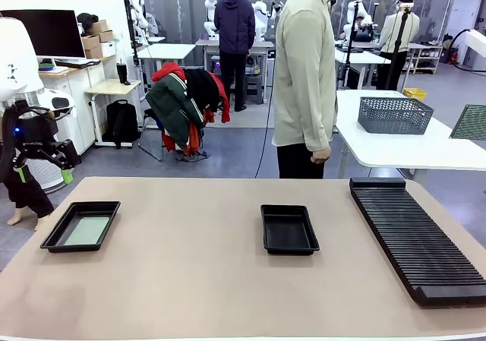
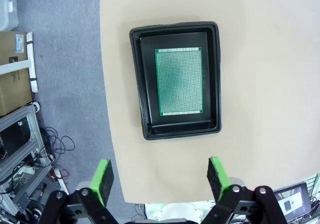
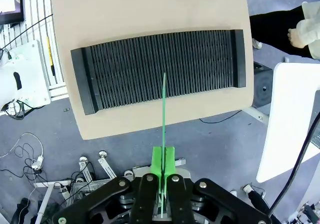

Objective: Inspect and transfer BCBs to ESD trays.
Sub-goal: Pick up the Blank PCB from the PCB Rack and place it in the right ESD tray.

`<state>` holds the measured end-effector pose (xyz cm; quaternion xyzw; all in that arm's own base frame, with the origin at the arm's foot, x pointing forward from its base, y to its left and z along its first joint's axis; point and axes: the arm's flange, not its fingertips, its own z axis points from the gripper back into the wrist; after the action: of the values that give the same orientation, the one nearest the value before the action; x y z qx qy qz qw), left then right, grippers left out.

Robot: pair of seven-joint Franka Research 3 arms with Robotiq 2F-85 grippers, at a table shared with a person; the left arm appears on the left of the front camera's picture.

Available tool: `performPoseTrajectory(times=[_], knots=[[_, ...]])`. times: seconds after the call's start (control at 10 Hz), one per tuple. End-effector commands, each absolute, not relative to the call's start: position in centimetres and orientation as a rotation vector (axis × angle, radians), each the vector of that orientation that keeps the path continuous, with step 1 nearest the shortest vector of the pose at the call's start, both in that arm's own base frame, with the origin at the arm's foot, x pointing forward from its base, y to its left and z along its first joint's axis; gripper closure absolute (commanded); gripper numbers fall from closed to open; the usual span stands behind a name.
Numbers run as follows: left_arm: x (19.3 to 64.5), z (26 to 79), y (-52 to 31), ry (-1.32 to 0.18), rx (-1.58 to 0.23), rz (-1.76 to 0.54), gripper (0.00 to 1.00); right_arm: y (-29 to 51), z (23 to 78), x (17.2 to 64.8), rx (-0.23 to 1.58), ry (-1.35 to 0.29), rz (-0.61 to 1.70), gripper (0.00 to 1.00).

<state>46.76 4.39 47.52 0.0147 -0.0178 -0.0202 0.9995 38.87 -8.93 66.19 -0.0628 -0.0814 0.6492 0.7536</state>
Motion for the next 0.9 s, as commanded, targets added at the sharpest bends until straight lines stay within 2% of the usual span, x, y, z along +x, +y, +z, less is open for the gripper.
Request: performPoseTrajectory(times=[0.0,0.5,0.8], knots=[[46.7,47.3,4.5,-0.043,0.030,-0.042,0.00,-8.9,66.3,38.8,-0.139,-0.179,1.419,0.97],[46.7,47.3,4.5,-0.043,0.030,-0.042,0.00,-8.9,66.2,38.9,-0.137,-0.178,1.417,0.97],[46.7,47.3,4.5,-0.043,0.030,-0.042,0.00,-8.3,64.3,39.9,0.044,-0.302,1.166,0.97]])
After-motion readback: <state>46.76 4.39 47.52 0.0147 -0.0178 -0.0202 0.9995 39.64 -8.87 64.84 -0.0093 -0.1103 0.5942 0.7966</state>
